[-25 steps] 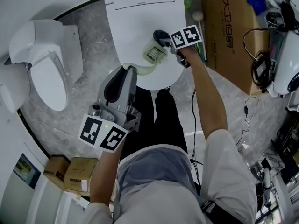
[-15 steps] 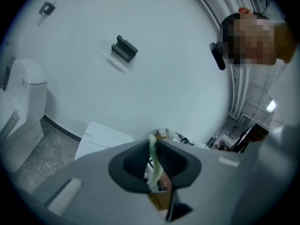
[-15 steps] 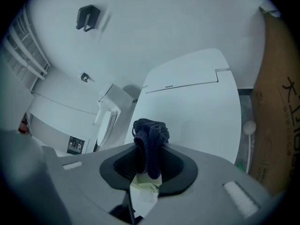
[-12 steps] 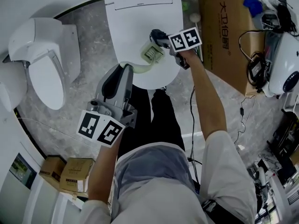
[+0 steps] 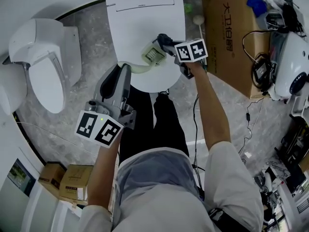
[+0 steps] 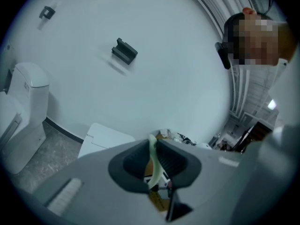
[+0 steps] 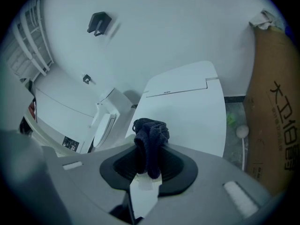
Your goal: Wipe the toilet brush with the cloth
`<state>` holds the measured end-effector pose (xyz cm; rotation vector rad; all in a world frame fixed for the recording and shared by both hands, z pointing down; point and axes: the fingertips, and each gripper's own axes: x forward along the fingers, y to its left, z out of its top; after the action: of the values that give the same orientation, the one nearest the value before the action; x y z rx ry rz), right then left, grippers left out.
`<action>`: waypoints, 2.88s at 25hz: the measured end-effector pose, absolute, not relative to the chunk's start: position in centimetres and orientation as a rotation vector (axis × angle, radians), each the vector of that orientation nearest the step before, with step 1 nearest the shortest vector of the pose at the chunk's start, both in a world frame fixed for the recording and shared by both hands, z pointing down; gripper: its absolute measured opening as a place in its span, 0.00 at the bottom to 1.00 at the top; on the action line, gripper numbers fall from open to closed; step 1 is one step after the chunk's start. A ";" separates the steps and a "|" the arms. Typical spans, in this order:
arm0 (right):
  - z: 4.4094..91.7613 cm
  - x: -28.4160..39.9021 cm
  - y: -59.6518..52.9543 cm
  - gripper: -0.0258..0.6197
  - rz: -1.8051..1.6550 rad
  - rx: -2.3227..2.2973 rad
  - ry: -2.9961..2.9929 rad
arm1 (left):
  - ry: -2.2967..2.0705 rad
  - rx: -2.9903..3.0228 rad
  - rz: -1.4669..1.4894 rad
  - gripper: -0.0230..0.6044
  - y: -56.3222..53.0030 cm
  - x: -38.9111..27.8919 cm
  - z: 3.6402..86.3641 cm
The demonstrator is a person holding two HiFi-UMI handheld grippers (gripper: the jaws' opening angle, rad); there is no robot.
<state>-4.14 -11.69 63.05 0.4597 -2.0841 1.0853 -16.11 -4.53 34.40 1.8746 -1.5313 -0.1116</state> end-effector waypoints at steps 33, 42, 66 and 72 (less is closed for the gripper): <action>64.6 -0.4 -5.7 0.18 1.532 1.134 -1.889 | -1.541 1.865 -0.125 0.04 -4.6 -15.7 34.4; 63.9 -1.0 -4.8 0.18 1.502 1.275 -1.846 | -1.541 1.864 -0.131 0.04 -4.4 -15.7 34.3; 64.1 -4.3 1.0 0.18 1.683 1.269 -1.805 | -1.552 1.861 -0.127 0.04 -4.1 -15.6 34.2; 65.8 -4.2 2.9 0.18 1.722 1.237 -1.781 | -1.551 1.867 -0.123 0.04 -4.1 -15.5 34.3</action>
<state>-4.24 2.89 65.84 1.2375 -1.7805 1.7218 -15.52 -4.05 34.33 1.8666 -1.5510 -0.1228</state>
